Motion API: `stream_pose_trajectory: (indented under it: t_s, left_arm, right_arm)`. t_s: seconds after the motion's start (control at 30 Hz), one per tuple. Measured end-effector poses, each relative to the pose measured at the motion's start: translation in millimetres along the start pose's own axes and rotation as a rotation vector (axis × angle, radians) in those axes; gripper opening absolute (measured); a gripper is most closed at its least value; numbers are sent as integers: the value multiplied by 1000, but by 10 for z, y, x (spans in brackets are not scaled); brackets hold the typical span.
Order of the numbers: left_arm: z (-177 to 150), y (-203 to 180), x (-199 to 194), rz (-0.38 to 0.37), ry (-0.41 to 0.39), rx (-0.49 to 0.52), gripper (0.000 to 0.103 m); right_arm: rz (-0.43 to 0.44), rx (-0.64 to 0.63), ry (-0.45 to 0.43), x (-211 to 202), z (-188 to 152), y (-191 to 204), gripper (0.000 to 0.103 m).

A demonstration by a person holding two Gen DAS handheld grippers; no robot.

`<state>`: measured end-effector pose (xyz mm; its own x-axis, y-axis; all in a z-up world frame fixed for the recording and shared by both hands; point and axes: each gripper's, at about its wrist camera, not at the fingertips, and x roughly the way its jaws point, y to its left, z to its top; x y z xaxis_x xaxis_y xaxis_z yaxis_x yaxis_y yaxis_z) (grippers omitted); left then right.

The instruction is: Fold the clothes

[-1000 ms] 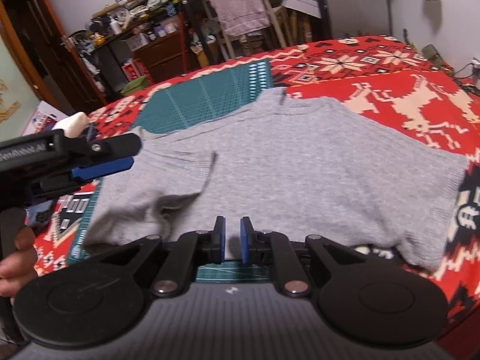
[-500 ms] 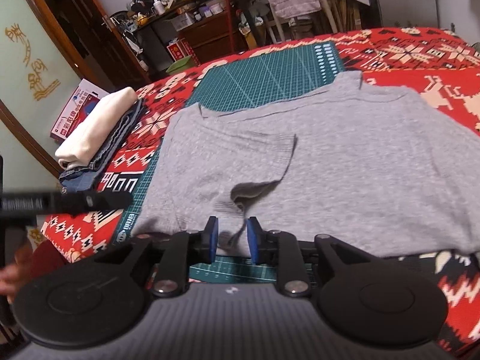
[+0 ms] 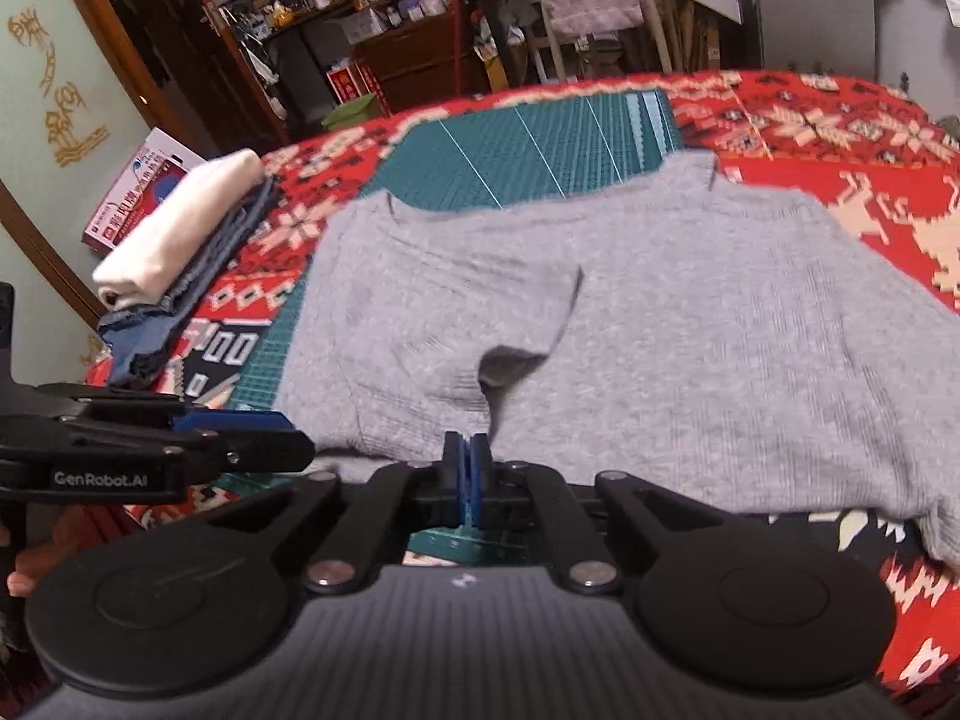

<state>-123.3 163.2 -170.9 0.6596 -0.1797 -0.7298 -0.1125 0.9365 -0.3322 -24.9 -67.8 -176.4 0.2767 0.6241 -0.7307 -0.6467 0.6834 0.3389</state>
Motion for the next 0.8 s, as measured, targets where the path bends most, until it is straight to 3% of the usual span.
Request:
stream_pose_trajectory:
  t_s: [0.13, 0.37, 0.8]
  left_arm:
    - [-2, 6, -4, -12, 0, -7, 26]
    - [-5, 16, -10, -34, -1, -19, 25]
    - [29, 382, 27, -113, -78, -289, 19]
  right_arm:
    - [27, 52, -7, -36, -2, -70, 19]
    - [-62, 53, -130, -115, 253, -230, 20]
    - [-132, -67, -166, 474, 562, -245, 24]
